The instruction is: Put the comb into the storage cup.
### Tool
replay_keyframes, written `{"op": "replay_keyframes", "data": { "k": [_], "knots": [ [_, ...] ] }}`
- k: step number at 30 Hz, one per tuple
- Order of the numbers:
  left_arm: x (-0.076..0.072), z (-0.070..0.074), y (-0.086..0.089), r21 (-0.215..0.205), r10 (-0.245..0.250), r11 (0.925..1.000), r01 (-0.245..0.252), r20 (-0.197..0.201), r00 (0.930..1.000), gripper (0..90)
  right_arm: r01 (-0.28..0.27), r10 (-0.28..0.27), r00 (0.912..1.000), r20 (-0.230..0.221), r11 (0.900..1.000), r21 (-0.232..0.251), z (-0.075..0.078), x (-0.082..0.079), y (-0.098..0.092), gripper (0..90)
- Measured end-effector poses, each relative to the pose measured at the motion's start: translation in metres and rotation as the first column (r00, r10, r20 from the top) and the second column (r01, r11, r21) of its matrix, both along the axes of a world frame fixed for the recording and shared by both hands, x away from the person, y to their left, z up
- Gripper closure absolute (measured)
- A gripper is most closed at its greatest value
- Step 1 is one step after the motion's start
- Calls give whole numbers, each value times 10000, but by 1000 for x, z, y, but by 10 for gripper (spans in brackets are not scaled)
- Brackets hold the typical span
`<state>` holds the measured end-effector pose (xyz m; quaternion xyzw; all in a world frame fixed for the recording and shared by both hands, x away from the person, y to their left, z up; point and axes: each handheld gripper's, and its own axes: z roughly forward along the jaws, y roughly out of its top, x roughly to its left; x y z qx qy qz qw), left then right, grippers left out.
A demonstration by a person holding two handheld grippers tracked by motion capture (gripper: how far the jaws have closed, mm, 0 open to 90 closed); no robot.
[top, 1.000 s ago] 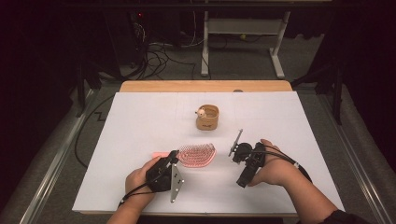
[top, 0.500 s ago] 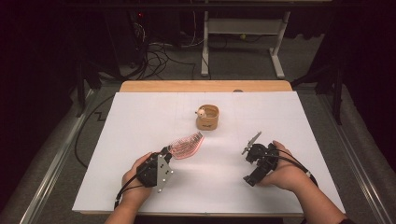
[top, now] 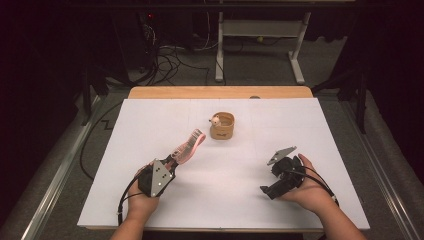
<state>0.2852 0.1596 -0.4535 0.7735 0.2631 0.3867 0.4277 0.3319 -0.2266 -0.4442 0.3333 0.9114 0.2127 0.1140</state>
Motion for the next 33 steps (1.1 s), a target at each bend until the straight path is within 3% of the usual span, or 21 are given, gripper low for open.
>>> {"op": "replay_keyframes", "data": {
  "k": [1,5,7,9,10,11,16,17,18,19,22,24,25,28,29,32,33],
  "knots": [
    [1,0,2,-228,-12,9997,10,-74,10000,800,0,0,10000,0,10000,0,0,0,0,5],
    [3,2,10,-1144,-176,9934,127,-419,9990,800,264,-325,9974,648,9954,922,-5,-5,-5,5],
    [4,3,11,-1207,-222,9925,180,-337,9992,800,311,-393,9964,758,9939,1055,-7,-6,-6,5],
    [4,2,12,-1631,-324,9864,226,-579,9978,801,449,-597,9929,1032,9891,1404,-12,-8,-9,5],
    [4,2,12,-1631,-324,9864,226,-579,9978,800,449,-597,9929,1032,9891,1404,-12,-8,-9,5],
    [4,3,13,-1826,-374,9829,254,-624,9974,801,547,-768,9899,1192,9825,1783,-15,-10,-11,5],
    [4,3,15,-2251,-521,9738,335,-773,9956,800,706,-1062,9838,1443,9701,2324,-16,-12,-17,5],
    [5,3,16,-2433,-567,9693,346,-843,9948,800,803,-1236,9805,1528,9616,2626,-17,-13,-20,5],
    [5,3,16,-2433,-567,9693,346,-843,9948,800,803,-1236,9805,1528,9616,2626,-17,-13,-20,5],
    [5,3,16,-2493,-579,9678,351,-845,9947,800,826,-1351,9766,1673,9540,2882,-19,-15,-21,5],
    [4,3,16,-2776,-702,9598,418,-933,9932,800,891,-1504,9724,1787,9462,3111,-23,-18,-22,5],
    [4,3,15,-2788,-721,9593,437,-924,9931,800,900,-1551,9705,1846,9433,3195,-24,-19,-23,5],
    [4,4,15,-2900,-800,9558,493,-950,9923,800,893,-1632,9677,1923,9347,3440,-25,-20,-24,5],
    [4,4,15,-3020,-926,9515,590,-982,9908,800,881,-1740,9625,2083,9262,3665,-24,-23,-25,4],
    [3,4,13,-3063,-994,9497,649,-982,9902,800,909,-1910,9546,2286,9175,3873,-22,-25,-25,4],
    [3,3,12,-3088,-1059,9485,710,-976,9896,800,845,-1986,9503,2396,9057,4153,-21,-26,-26,4],
    [3,3,11,-3125,-1111,9469,759,-962,9891,800,805,-2094,9452,2504,8929,4429,-21,-28,-27,4]
  ]
}}
